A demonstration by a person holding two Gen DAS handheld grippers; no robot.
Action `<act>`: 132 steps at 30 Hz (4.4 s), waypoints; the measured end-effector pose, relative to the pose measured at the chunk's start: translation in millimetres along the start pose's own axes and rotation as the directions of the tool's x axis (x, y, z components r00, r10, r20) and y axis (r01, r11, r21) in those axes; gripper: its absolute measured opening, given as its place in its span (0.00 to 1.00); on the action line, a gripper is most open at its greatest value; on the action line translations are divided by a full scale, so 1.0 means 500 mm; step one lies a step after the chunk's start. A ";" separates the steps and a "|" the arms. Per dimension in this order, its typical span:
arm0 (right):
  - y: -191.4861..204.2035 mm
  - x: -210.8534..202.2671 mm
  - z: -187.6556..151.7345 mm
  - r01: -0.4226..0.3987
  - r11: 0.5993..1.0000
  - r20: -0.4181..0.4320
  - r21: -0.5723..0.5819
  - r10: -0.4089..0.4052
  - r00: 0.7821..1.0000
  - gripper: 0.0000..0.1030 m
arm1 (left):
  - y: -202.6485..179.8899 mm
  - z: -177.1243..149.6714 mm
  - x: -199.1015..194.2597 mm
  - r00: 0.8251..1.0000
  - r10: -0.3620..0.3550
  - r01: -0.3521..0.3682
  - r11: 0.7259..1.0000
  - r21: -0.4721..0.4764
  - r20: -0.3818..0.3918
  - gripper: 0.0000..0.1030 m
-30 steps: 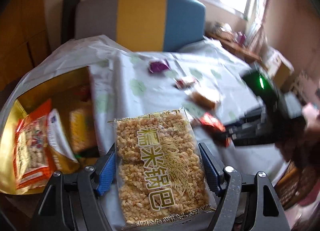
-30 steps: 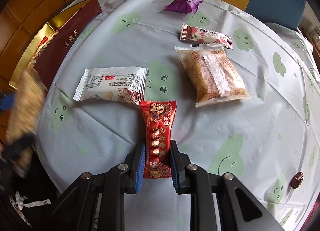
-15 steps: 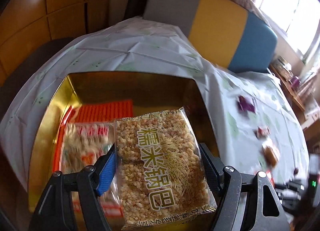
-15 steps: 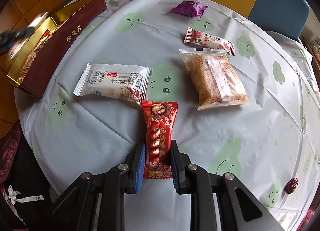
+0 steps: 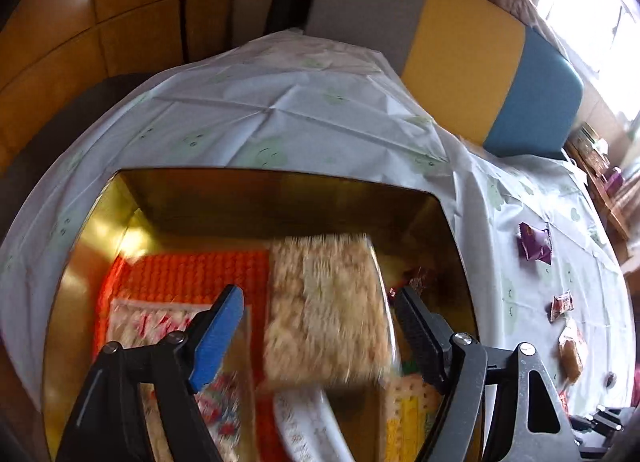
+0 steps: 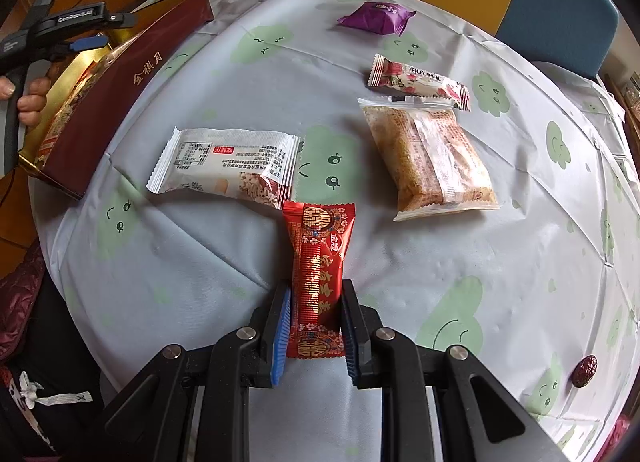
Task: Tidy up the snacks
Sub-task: 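Lower the rice-cracker bag into the gold box and open the left tool, then carry the red candy packet in the right tool toward the gold box, then lower the red packet into the gold box and open the right tool, then move the left tool toward the purple candy packet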
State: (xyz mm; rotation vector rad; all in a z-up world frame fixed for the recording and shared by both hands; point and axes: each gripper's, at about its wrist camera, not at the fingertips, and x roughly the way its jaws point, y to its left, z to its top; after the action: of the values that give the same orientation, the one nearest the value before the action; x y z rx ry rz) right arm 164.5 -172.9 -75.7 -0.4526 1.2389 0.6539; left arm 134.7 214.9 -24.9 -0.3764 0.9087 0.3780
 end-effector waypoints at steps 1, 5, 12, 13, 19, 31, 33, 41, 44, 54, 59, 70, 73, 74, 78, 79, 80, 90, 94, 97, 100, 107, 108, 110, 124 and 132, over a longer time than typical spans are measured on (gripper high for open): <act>-0.001 0.000 0.000 -0.001 1.000 0.000 -0.002 0.001 1.000 0.22 | 0.002 -0.009 -0.013 1.000 -0.011 0.011 1.000 -0.006 0.009 0.75; 0.004 0.002 -0.002 0.010 1.000 0.003 -0.016 -0.010 1.000 0.22 | -0.011 -0.054 -0.068 0.998 0.021 -0.022 0.999 0.026 0.058 0.74; 0.008 0.004 -0.003 0.020 0.999 0.006 -0.027 -0.020 1.000 0.22 | -0.039 -0.127 -0.129 0.995 0.046 -0.053 0.996 0.072 0.094 0.74; 0.009 0.004 -0.004 0.022 0.999 0.006 -0.028 -0.022 1.000 0.22 | -0.042 -0.135 -0.133 0.994 0.048 -0.055 0.996 0.076 0.093 0.74; 0.009 0.002 -0.005 0.028 0.999 0.008 -0.034 -0.027 1.000 0.22 | -0.049 -0.179 -0.165 0.995 0.044 -0.053 0.994 0.093 0.093 0.74; 0.014 0.001 -0.005 0.040 0.999 0.004 -0.019 -0.040 0.999 0.22 | -0.023 -0.229 -0.198 0.992 0.066 -0.076 0.992 0.097 0.104 0.74; 0.014 0.000 -0.003 0.046 0.999 -0.003 -0.009 -0.046 0.999 0.22 | -0.015 -0.233 -0.199 0.992 0.071 -0.081 0.992 0.095 0.104 0.74; 0.017 -0.008 0.012 0.089 0.994 -0.042 0.070 -0.086 0.995 0.22 | 0.011 -0.243 -0.201 0.992 0.075 -0.083 0.994 0.073 0.104 0.74; 0.015 -0.024 0.008 0.091 0.989 -0.028 0.113 -0.088 0.996 0.22 | 0.017 -0.245 -0.200 0.991 0.078 -0.085 0.994 0.070 0.106 0.74; 0.037 -0.059 0.005 0.024 0.984 0.048 0.178 -0.034 0.998 0.22 | 0.025 -0.250 -0.198 0.992 0.075 -0.081 0.995 0.063 0.099 0.74; 0.048 -0.060 0.008 -0.008 0.976 0.071 0.216 -0.007 0.997 0.22 | 0.037 -0.248 -0.197 0.993 0.073 -0.076 0.996 0.040 0.090 0.74; 0.221 -0.100 0.082 -0.217 0.973 0.203 0.072 0.199 0.959 0.22 | 0.102 -0.233 -0.211 0.982 0.147 -0.142 0.989 -0.050 0.120 0.68; 0.280 -0.103 0.106 -0.256 0.966 0.210 0.018 0.247 0.946 0.22 | 0.122 -0.233 -0.210 0.980 0.163 -0.155 0.985 -0.074 0.116 0.68; 0.298 -0.105 0.113 -0.266 0.964 0.215 0.003 0.259 0.942 0.22 | 0.127 -0.232 -0.210 0.979 0.167 -0.159 0.984 -0.080 0.114 0.68; 0.363 -0.108 0.142 -0.291 0.955 0.218 -0.061 0.297 0.930 0.22 | 0.143 -0.230 -0.215 0.977 0.176 -0.164 0.981 -0.101 0.122 0.66; 0.375 -0.108 0.146 -0.289 0.954 0.213 -0.074 0.299 0.930 0.22 | 0.146 -0.230 -0.215 0.977 0.177 -0.164 0.981 -0.104 0.122 0.65; 0.387 -0.106 0.151 -0.284 0.955 0.207 -0.089 0.296 0.932 0.22 | 0.149 -0.230 -0.215 0.977 0.176 -0.164 0.981 -0.107 0.121 0.65; 0.453 -0.060 0.199 -0.232 0.959 0.182 -0.166 0.261 0.948 0.26 | 0.153 -0.233 -0.206 0.977 0.181 -0.169 0.980 -0.107 0.110 0.60; 0.454 -0.037 0.201 -0.219 0.963 0.174 -0.154 0.245 0.954 0.31 | 0.155 -0.234 -0.204 0.978 0.179 -0.168 0.980 -0.103 0.112 0.59; 0.448 -0.034 0.195 -0.212 0.967 0.177 -0.140 0.235 0.956 0.31 | 0.149 -0.236 -0.200 0.979 0.175 -0.166 0.982 -0.087 0.107 0.53; 0.435 -0.046 0.184 -0.208 0.970 0.202 -0.126 0.230 0.952 0.31 | 0.141 -0.240 -0.197 0.980 0.171 -0.164 0.984 -0.071 0.105 0.53; 0.381 -0.095 0.149 -0.145 0.986 0.302 -0.080 0.163 0.939 0.32 | 0.114 -0.246 -0.198 0.981 0.161 -0.159 0.987 -0.022 0.105 0.53; 0.375 -0.099 0.145 -0.124 0.989 0.310 -0.076 0.142 0.940 0.32 | 0.113 -0.247 -0.198 0.982 0.159 -0.158 0.987 -0.021 0.105 0.53; 0.355 -0.104 0.134 -0.083 0.994 0.317 -0.068 0.101 0.943 0.33 | 0.109 -0.248 -0.199 0.981 0.160 -0.159 0.987 -0.018 0.105 0.53; 0.094 -0.102 0.072 0.250 0.968 0.207 0.010 -0.246 0.947 0.37 | 0.067 -0.260 -0.211 0.984 0.137 -0.144 0.988 0.058 0.116 0.53; -0.117 -0.072 0.012 0.273 0.911 0.089 0.309 -0.313 0.945 0.37 | 0.032 -0.265 -0.214 0.983 0.143 -0.155 0.983 0.103 0.115 0.53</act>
State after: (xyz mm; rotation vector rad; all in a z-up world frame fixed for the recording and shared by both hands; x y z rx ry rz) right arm 201.5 -219.6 -41.2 -0.3300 1.0861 0.2326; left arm -23.2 150.4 -14.3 -0.1844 0.8513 0.4784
